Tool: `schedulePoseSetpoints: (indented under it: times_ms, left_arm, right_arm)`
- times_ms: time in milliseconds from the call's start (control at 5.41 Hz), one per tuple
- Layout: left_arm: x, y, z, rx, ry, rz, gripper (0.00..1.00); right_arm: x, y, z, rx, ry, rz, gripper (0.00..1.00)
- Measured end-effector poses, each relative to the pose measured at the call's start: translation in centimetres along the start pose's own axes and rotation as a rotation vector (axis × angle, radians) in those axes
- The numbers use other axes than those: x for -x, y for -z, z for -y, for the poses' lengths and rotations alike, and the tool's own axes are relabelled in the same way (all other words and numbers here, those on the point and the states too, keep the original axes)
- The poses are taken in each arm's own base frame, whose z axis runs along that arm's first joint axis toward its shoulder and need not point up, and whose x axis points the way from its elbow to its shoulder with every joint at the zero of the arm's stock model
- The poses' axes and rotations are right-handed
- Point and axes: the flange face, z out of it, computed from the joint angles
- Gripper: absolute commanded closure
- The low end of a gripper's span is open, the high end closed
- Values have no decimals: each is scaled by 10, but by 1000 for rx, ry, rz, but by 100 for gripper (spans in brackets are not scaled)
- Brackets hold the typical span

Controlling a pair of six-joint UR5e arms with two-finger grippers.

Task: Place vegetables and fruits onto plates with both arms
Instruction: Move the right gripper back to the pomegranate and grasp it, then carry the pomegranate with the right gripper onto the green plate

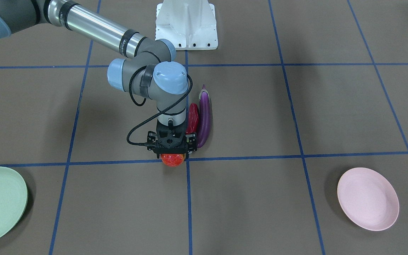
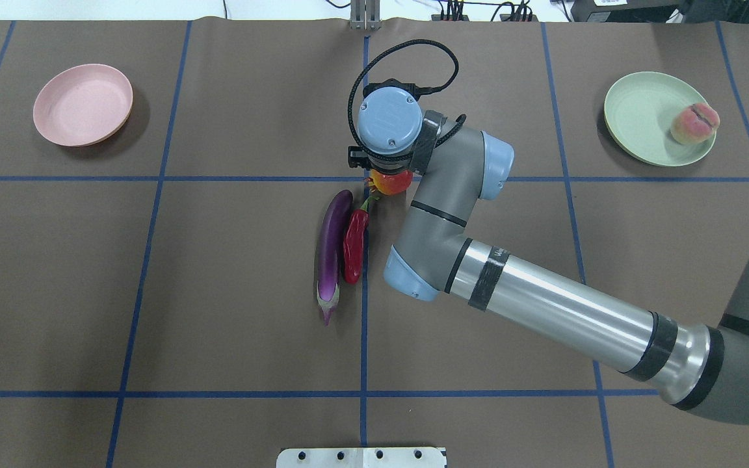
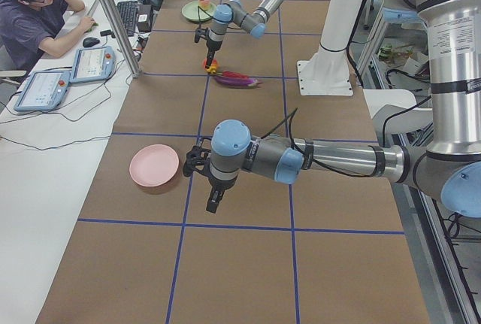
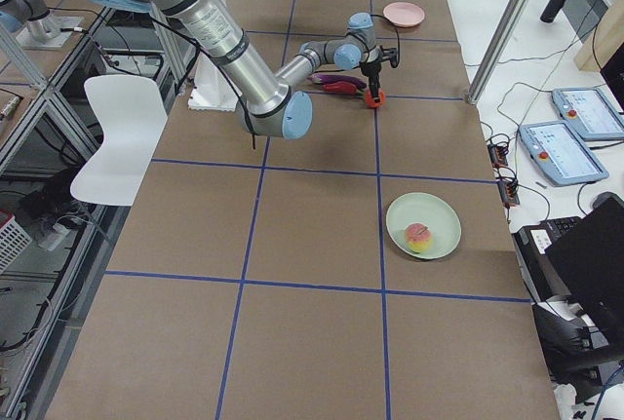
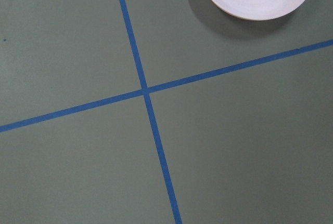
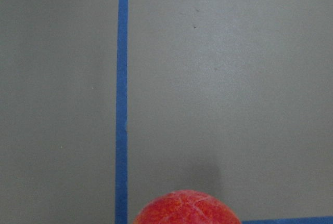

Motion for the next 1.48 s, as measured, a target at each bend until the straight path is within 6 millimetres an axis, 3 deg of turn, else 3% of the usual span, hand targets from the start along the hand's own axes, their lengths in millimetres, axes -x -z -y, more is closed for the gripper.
schedulePoseSetpoints:
  times_ms: [185, 370, 555, 740, 925, 1110, 1295, 1479]
  left_arm:
    - [0, 0, 0, 0, 0, 0, 0]
    - [0, 0, 0, 0, 1, 0, 0]
    - [0, 0, 0, 0, 1, 0, 0]
    - [0, 0, 0, 0, 1, 0, 0]
    - [0, 0, 0, -1, 1, 0, 0]
    - [-1, 1, 0, -1, 0, 0, 0]
    - [-1, 1, 1, -3, -2, 0, 0]
    - [-1, 1, 1, -4, -3, -1, 0]
  right_arm:
    - [0, 3, 2, 0, 0, 4, 100]
    - [-6, 12, 19, 14, 6, 19, 100]
    - [-28, 22, 52, 42, 32, 36, 100]
    - [-76, 28, 98, 72, 91, 46, 100]
    - [-144, 29, 141, 112, 171, 56, 100]
    - [-232, 25, 181, 168, 266, 73, 100]
    - [-308, 15, 206, 213, 321, 85, 100]
    - [-384, -3, 216, 237, 346, 81, 100]
